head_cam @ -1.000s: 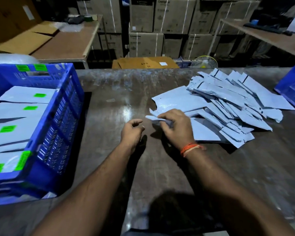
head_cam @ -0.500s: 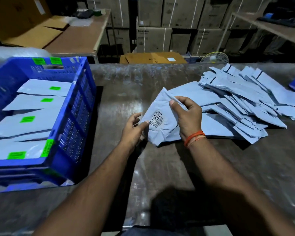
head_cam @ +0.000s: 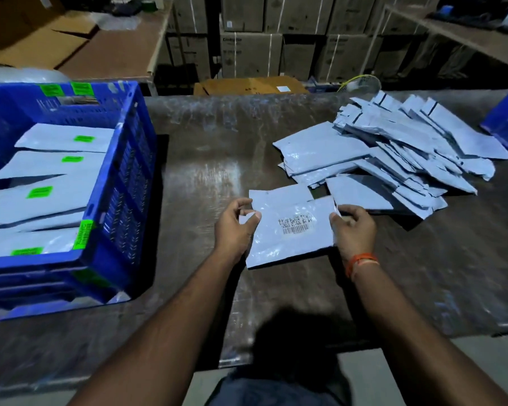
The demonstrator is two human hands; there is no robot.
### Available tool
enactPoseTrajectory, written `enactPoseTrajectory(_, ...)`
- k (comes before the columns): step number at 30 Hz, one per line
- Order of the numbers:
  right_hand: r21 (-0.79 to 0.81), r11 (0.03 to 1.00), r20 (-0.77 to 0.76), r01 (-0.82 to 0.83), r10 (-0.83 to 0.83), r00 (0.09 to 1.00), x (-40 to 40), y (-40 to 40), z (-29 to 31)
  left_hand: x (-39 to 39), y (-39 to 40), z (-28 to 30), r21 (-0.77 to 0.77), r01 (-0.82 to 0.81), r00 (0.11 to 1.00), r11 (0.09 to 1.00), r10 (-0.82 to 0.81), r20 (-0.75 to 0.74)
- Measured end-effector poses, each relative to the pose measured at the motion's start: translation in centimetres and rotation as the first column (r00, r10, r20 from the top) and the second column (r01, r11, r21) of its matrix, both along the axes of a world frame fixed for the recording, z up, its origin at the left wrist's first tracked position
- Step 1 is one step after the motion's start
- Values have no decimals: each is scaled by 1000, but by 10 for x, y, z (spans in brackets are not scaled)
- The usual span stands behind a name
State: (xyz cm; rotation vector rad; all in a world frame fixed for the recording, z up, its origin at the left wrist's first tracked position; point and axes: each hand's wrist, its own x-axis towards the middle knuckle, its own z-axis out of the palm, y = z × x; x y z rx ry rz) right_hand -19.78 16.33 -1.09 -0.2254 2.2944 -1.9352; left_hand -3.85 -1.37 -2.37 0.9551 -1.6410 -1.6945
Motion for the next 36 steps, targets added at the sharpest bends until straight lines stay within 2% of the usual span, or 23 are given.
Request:
enactPoseTrajectory(2, 89, 996, -42, -13, 16, 999, -8, 20, -9, -10, 16, -4, -47, 22, 1000, 999, -21, 18)
enactPoseTrajectory(5, 205, 979, -114, 1, 23, 993, -26, 51, -18, -29, 42, 8, -196, 86, 993, 977, -69, 93)
enactPoseTrajectory(8, 238, 971, -187, 21, 24, 982, -46, 86, -17, -54, 71, 15, -339, 142, 982, 930, -88, 169)
enactPoseTrajectory(10, 242, 970, -208, 24, 28, 978, -64, 112, -16, -72, 99, 15, -380, 136, 978, 915, -64, 197)
enactPoseTrajectory(18, 244, 969, -196, 30, 18, 980, -145, 245, -21, -157, 235, 3, -397, 52, 991, 916, 2, 137)
enactPoseTrajectory(23, 284, 951, -228, 124, -59, 972, -197, 321, -17, -215, 302, 16, -470, 159, 984, 868, -100, 149)
enactPoseTrajectory(29, 349, 913, -277, 210, -113, 954, -254, 375, -1, -291, 350, 29, -509, 227, 972, 830, -161, 170)
enactPoseTrajectory(31, 373, 902, -287, 218, -111, 951, -277, 390, 2, -320, 360, 27, -482, 238, 966, 843, -155, 206)
enactPoseTrajectory(36, 444, 873, -265, 203, -89, 960, -339, 410, 1, -385, 380, 25, -497, 323, 939, 805, -206, 276)
